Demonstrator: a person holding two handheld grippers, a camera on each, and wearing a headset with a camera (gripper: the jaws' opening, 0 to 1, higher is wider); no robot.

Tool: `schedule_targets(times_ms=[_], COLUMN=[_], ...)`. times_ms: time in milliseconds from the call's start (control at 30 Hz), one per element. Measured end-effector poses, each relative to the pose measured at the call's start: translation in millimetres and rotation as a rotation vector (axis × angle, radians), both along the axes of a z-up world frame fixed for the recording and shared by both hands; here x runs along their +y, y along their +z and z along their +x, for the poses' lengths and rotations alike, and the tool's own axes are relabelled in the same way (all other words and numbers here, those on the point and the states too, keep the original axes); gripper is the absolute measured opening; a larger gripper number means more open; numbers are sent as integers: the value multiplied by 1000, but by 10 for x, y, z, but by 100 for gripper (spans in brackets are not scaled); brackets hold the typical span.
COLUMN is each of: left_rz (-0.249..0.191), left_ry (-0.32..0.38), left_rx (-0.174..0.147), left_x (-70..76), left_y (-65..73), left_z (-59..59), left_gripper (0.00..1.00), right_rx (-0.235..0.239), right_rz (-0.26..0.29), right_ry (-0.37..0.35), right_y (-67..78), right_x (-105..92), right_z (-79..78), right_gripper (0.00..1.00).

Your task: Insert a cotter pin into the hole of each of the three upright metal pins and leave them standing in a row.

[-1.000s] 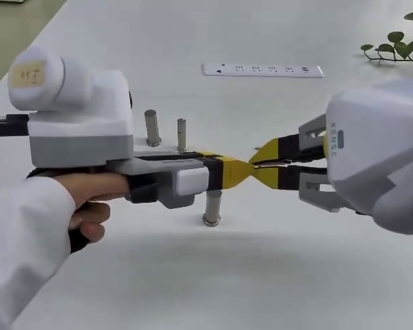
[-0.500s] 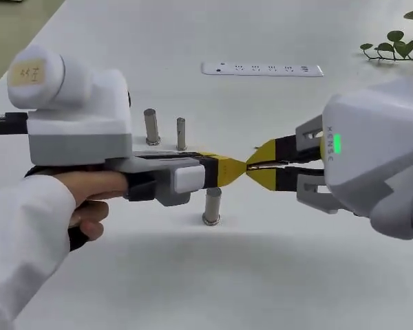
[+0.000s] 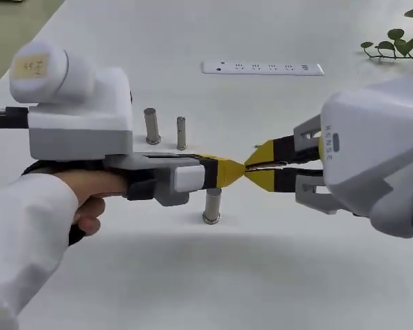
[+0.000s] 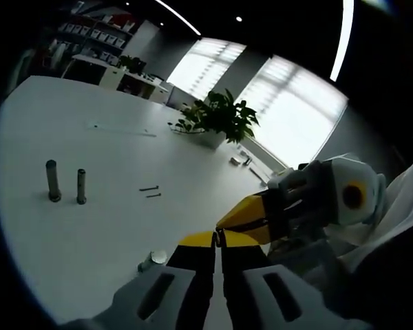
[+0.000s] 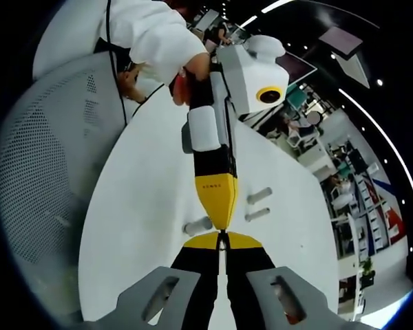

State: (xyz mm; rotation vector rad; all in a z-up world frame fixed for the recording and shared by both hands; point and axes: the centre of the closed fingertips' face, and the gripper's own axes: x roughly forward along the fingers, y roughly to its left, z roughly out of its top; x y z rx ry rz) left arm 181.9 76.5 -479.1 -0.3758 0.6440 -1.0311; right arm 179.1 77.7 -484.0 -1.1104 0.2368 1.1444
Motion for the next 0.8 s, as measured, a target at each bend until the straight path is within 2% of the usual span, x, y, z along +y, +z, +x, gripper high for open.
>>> schedule_targets(times_ms=[67, 267, 333, 400, 500, 567, 667, 767, 800], left_rz=[12, 29, 34, 28, 31, 37, 58, 77, 81], left_ry=[0, -5, -7, -8, -5, -7, 10, 12, 10], left_rx=[11, 8, 6, 7, 6, -1, -33, -72, -86], left_x=[-4, -13, -20, -28, -30, -29, -6, 11, 16], left_y=[-19, -40, -46, -34, -30, -26, 2, 33, 46], left_z=[-12, -39, -50, -56, -57, -63, -45, -33, -33], left_gripper=[0, 0, 0, 0, 0, 0, 0, 0, 0], right_rx=[10, 19, 25, 22, 44, 69, 135, 224, 268], right_rz=[-3, 3, -11, -11, 3, 18, 54, 126, 150], right_ry=[1, 6, 1, -4, -22, -42, -86, -132, -144], right_y=[-26, -50, -73, -81, -97, -109, -145, -153, -160], right_x=[2, -8, -33, -46, -76, -110, -169, -209, -221], right_z=[-14, -38, -33, -27, -28, -20, -10, -13, -21], right_gripper=[0, 0, 0, 4, 8, 9, 12, 13, 13])
